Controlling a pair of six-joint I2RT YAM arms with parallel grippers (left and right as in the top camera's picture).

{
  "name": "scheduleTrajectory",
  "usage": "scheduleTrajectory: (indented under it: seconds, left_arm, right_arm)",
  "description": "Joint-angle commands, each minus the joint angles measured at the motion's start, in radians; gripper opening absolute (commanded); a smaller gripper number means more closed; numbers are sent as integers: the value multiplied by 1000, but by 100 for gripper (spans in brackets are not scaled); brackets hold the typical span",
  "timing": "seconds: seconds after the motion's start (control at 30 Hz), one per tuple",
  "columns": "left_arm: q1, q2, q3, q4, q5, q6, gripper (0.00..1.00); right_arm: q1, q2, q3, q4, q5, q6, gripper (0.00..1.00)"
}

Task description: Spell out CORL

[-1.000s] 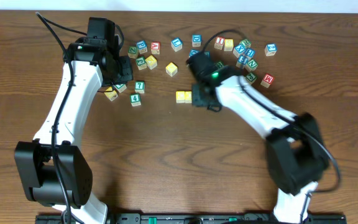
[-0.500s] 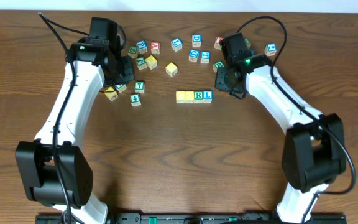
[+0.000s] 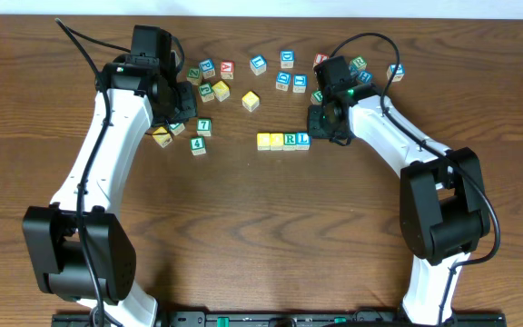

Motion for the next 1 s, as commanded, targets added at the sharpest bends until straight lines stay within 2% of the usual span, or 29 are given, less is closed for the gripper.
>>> scheduleTrajectory:
  seconds: [0.0, 0.97]
  left_arm:
    - [-2, 8, 13, -5, -8, -9, 11]
    - [-2, 8, 13, -5, -9, -9, 11]
  right_arm:
    - [4, 5, -1, 5, -8, -24, 30]
    - [14, 5, -22, -6, -16, -37, 31]
